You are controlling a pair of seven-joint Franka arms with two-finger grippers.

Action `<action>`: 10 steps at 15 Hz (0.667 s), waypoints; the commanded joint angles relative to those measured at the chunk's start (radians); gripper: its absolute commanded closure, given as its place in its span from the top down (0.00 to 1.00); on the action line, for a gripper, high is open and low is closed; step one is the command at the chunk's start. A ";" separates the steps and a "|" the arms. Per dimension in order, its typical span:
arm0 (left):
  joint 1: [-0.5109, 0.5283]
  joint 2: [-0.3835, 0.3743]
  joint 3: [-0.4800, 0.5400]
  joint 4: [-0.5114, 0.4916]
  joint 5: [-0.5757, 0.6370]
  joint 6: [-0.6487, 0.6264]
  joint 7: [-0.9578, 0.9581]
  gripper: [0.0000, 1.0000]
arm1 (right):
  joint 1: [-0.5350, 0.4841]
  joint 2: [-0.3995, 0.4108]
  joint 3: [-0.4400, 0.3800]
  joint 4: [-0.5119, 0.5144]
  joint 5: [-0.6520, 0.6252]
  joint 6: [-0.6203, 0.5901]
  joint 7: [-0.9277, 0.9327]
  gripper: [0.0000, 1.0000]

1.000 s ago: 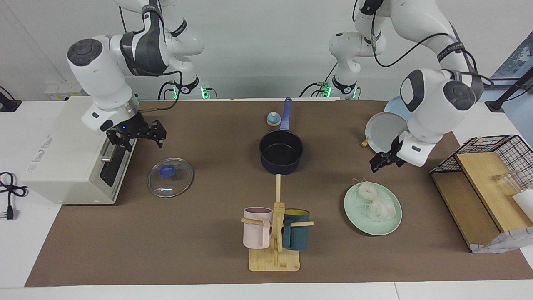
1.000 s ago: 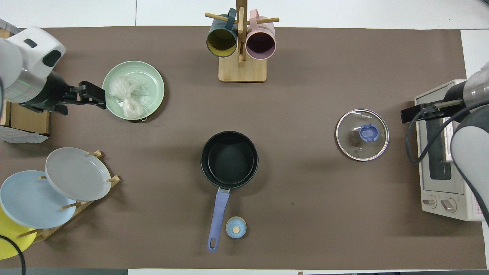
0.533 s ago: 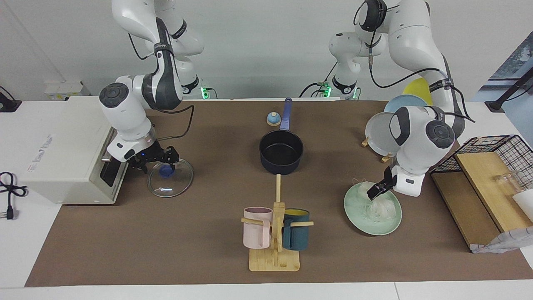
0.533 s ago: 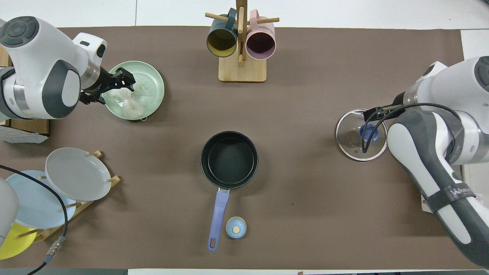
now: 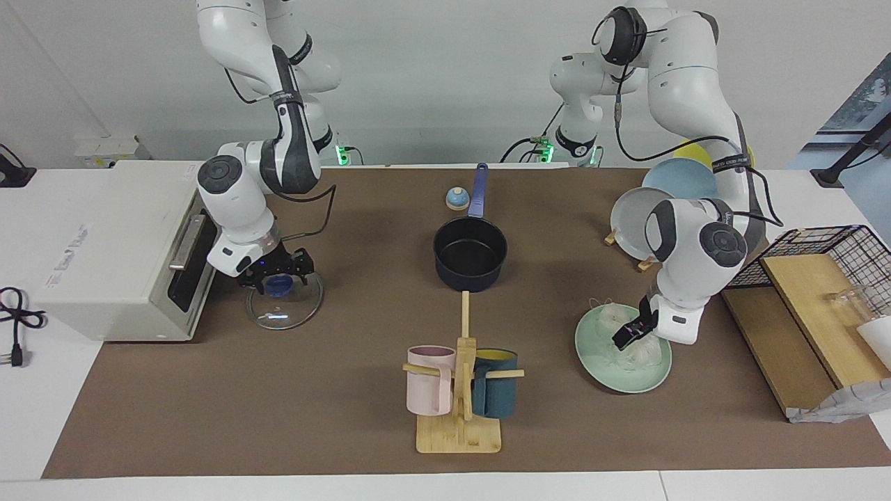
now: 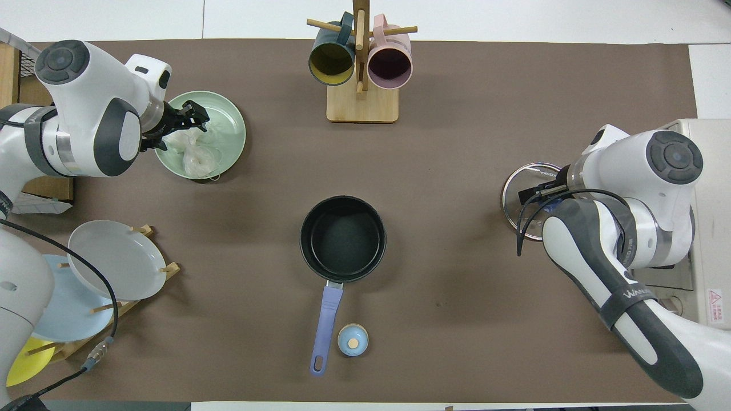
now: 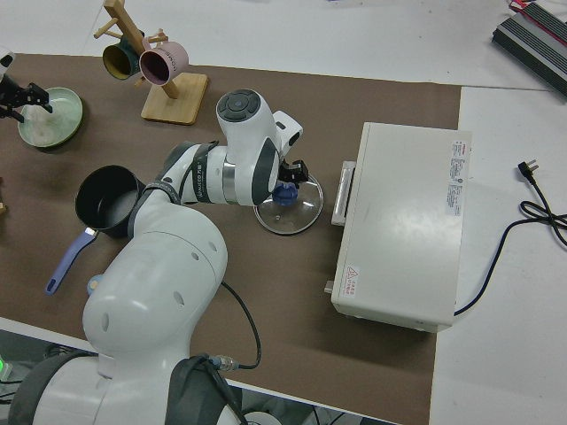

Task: Transfer vermicelli from plate to pot
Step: 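Grasp the vermicelli with the left gripper while the right gripper grasps the lid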

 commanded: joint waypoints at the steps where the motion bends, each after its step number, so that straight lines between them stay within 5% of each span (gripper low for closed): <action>1: -0.010 0.002 0.001 -0.006 0.039 0.028 -0.029 0.96 | -0.016 0.000 0.001 -0.021 0.023 0.022 -0.067 1.00; 3: -0.010 0.002 0.001 -0.008 0.041 0.050 -0.041 0.74 | -0.036 0.015 0.001 -0.020 0.023 0.022 -0.103 1.00; 6: -0.011 0.002 0.001 0.003 0.096 0.044 -0.046 0.01 | -0.033 0.015 0.003 -0.020 0.023 0.019 -0.101 1.00; 10: -0.005 -0.011 0.000 0.021 0.113 0.042 -0.030 0.00 | -0.033 0.015 0.003 -0.020 0.023 0.009 -0.104 0.82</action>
